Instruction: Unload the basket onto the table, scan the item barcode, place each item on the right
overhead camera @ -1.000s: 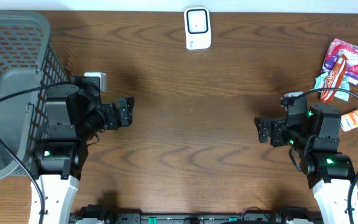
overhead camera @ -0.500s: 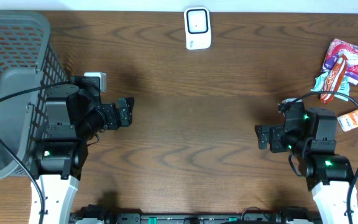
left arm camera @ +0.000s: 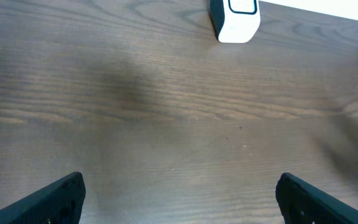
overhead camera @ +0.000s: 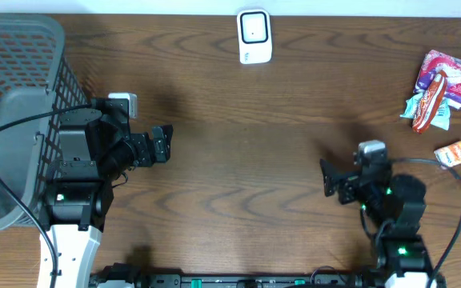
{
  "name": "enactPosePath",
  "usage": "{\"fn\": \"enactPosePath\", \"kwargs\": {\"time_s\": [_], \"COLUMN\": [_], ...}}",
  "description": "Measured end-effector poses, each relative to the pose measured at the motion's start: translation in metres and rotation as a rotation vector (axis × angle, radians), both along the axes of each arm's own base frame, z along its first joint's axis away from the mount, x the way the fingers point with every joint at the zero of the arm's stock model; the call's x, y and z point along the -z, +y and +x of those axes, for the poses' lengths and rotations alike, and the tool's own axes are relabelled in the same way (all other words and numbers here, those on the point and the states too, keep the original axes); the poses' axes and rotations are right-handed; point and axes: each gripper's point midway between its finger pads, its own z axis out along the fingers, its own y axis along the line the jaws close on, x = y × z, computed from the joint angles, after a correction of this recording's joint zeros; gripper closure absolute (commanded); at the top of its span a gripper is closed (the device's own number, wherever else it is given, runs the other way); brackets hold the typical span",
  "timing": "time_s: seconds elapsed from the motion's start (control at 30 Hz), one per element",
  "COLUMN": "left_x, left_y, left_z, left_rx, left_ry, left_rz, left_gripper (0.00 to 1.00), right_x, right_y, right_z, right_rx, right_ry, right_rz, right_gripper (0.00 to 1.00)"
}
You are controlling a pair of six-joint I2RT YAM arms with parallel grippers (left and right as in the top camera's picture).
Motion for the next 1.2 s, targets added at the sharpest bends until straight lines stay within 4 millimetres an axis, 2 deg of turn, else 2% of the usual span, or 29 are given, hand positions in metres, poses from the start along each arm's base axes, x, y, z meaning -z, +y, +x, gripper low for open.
{"fn": "enactPosePath", "kwargs": {"time_s": [0.23,0.73,0.87,1.07,1.2], "left_x": [0.0,0.0,0.0,0.0,0.0], "left_y": [0.0,0.0,0.0,0.0,0.0], "left_z": [0.0,0.0,0.0,0.0,0.0], "left_rx": [0.0,0.0,0.0,0.0,0.0], "left_ry": [0.0,0.0,0.0,0.0,0.0], "left_rz": [0.0,0.0,0.0,0.0,0.0], "left_gripper": [0.03,0.03,0.03,0.03,0.03], "right_x": [0.022,0.022,0.03,0.014,0.012], "right_y": [0.011,0.009,0.008,0.0,-0.005], "right_z": [-0.015,-0.024,-0.029,-0.027,-0.026], "right_rx": [-0.045,-0.024,-0.02,0.015,0.04], "right_ry": [-0.083,-0.172,-0.141,-0.212,-0.222], "right_rz": [0.002,-0.013,-0.016,-0.018,-0.024], "right_gripper": [0.01,0.01,0.01,0.01,0.01]}}
